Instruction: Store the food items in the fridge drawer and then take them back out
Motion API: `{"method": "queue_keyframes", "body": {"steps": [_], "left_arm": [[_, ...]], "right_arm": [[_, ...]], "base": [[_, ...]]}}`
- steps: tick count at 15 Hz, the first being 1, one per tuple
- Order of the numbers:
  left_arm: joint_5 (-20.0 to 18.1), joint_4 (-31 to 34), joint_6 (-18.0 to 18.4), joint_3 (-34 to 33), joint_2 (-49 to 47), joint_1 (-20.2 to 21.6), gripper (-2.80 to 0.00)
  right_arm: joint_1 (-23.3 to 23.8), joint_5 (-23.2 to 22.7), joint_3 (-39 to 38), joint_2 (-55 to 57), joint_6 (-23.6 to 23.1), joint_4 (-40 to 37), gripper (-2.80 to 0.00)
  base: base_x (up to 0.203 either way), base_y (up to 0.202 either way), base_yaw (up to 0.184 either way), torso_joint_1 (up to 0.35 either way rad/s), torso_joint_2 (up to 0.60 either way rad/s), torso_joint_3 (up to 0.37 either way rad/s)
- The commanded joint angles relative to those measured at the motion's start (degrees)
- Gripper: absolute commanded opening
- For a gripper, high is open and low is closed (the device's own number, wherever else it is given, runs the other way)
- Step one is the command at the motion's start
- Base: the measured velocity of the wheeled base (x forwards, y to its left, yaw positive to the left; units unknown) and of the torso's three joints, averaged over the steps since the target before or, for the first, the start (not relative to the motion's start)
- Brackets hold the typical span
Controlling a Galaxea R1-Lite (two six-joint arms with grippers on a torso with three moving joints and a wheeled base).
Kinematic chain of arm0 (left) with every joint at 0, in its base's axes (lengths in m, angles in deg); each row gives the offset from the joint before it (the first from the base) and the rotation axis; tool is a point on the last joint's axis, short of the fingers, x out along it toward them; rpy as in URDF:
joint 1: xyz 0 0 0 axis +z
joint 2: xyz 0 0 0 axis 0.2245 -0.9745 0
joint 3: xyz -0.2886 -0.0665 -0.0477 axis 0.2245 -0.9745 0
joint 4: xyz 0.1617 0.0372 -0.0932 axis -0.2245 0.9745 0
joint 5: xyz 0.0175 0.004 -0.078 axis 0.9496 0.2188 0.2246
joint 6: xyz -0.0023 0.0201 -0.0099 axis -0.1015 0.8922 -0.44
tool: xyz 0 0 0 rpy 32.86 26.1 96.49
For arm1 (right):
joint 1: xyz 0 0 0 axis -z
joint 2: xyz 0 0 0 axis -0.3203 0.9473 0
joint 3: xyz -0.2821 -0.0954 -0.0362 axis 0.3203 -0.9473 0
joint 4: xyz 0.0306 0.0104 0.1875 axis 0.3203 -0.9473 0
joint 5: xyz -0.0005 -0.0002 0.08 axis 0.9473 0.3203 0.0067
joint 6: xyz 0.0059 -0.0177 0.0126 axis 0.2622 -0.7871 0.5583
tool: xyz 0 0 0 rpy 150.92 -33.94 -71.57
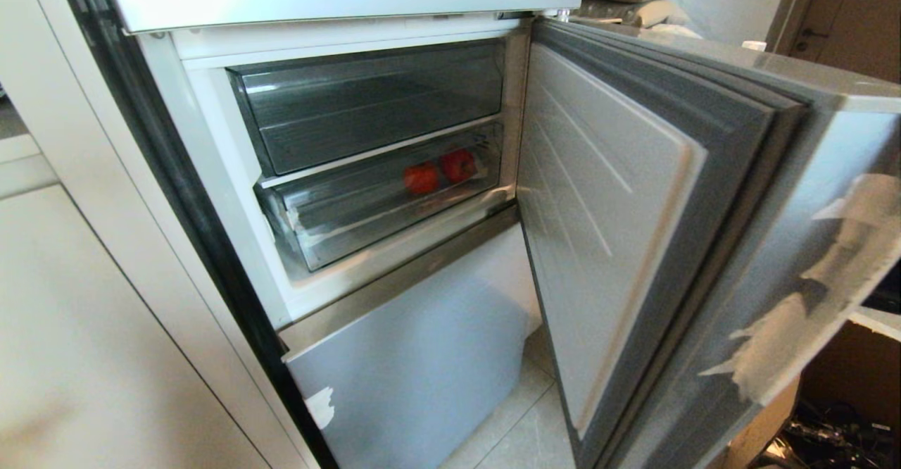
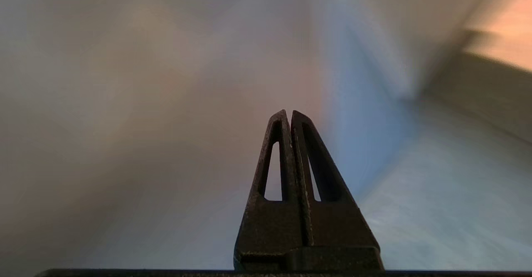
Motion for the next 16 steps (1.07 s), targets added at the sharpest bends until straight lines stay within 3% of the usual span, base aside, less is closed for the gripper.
{"method": "queue_keyframes", "body": {"steps": [1,6,7,9,11,13,16], "left_arm": [[0.00,0.04,0.00,0.00,-0.08,-0.02,-2.80],[0.00,0.04,0.00,0.00,-0.08,-0.02,-2.80],[0.00,-0.04,0.00,0.00,-0.08,-0.02,-2.80],[0.00,0.03,0.00,0.00,-0.08,-0.02,-2.80],[0.00,-0.05,0.00,0.00,-0.08,-0.02,-2.80],[0.00,0.04,0.00,0.00,-0.08,-0.02,-2.80],[0.00,0.03,0.00,0.00,-0.08,-0.02,-2.80]], "right_arm": [[-9.96,1.04,6.85,7.18,0.12,2.66,-2.80],[-18.19,-0.89,23.32,21.85,0.82,7.62,-2.80],[-19.04,-5.77,24.97,23.16,2.60,8.40,-2.80],[-19.28,-16.42,24.14,20.97,10.40,9.95,-2.80],[-18.99,-20.19,18.00,13.95,14.31,11.54,-2.80],[-18.50,-21.09,9.10,5.47,14.55,13.41,-2.80],[-16.03,-21.22,-5.97,-8.42,8.55,14.87,-2.80]], "base": [[0.000,0.000,0.000,0.000,0.00,0.000],[0.000,0.000,0.000,0.000,0.00,0.000],[0.000,0.000,0.000,0.000,0.00,0.000],[0.000,0.000,0.000,0.000,0.00,0.000],[0.000,0.000,0.000,0.000,0.00,0.000],[0.000,0.000,0.000,0.000,0.00,0.000],[0.000,0.000,0.000,0.000,0.00,0.000]]}}
